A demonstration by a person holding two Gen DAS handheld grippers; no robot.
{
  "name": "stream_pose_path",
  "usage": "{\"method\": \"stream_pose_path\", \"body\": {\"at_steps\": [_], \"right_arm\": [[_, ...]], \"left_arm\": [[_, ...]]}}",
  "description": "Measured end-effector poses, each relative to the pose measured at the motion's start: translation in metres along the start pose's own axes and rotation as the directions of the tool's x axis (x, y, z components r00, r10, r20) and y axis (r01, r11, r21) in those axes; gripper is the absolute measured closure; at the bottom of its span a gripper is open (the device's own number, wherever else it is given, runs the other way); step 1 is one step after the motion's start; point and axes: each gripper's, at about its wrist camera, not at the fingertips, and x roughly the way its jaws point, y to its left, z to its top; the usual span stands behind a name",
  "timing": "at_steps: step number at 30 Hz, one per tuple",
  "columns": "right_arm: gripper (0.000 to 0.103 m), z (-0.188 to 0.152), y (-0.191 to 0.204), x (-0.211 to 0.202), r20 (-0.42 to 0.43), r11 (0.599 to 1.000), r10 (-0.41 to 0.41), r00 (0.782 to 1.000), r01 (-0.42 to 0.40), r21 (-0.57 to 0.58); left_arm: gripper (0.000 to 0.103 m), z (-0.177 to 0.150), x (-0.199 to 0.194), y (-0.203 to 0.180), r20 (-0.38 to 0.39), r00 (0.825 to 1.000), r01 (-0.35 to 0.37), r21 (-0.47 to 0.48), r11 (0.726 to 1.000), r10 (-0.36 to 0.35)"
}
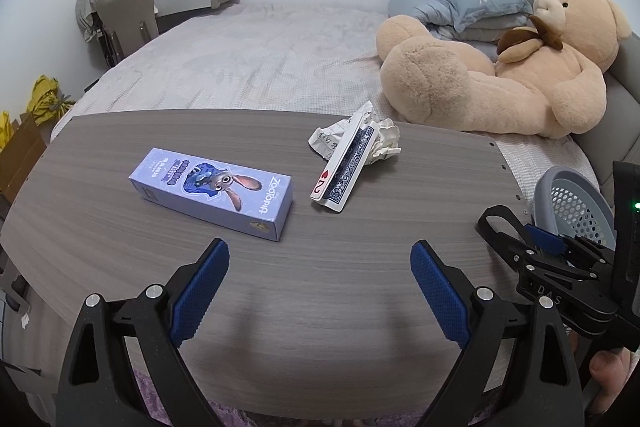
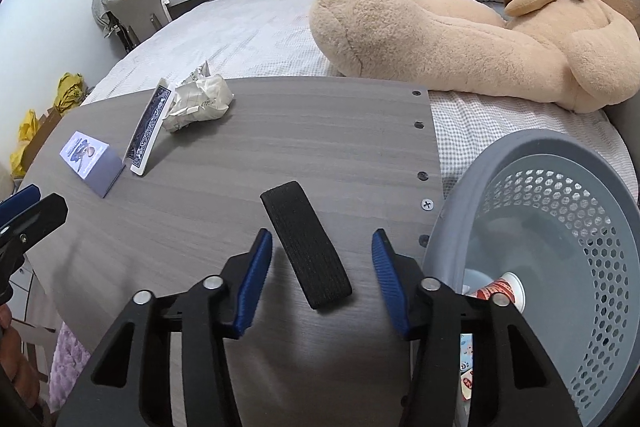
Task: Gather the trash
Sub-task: 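Grasp the black elastic band with the right gripper, then hold the band in the right gripper while the left gripper grasps the blue Zootopia box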
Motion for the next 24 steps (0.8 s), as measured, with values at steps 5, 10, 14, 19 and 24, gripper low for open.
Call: {"method": "stream_pose_path", "body": {"at_steps": [5,10,14,19,24], "right_arm": [[0.080,0.001,0.002,0.005,-0.009,1.000,-0.004,1.000,0.004,-0.008],[0.085,0.000,0.006,0.003,0.008,1.000,-0.006,1.000,0.006,-0.003],[0.085,-0.001,0.008,-0.002,0.026,1.000,-0.007,1.000,0.007,0.002],[0.085,-0.001,0.013,-0.011,0.046,1.000,-0.007,0.999,0.007,0.001],[0.085,-0.001,0.020,-0.020,0.061,1.000,-0.002,0.998,0.003,-0.015]], "left_arm": [[0.013,-0.001,0.000,-0.002,-0.003,1.000,0.002,0.004,1.000,-0.002],[0.013,-0.001,0.001,-0.003,-0.002,1.000,0.003,0.006,1.000,-0.003],[0.013,-0.001,0.000,-0.003,0.001,1.000,0.001,0.005,1.000,-0.001],[0.013,-0.001,0.001,0.000,0.001,1.000,-0.003,-0.005,1.000,0.003],[0.013,0.000,0.005,0.005,-0.003,1.000,-0.013,-0.018,1.000,0.013]]}}
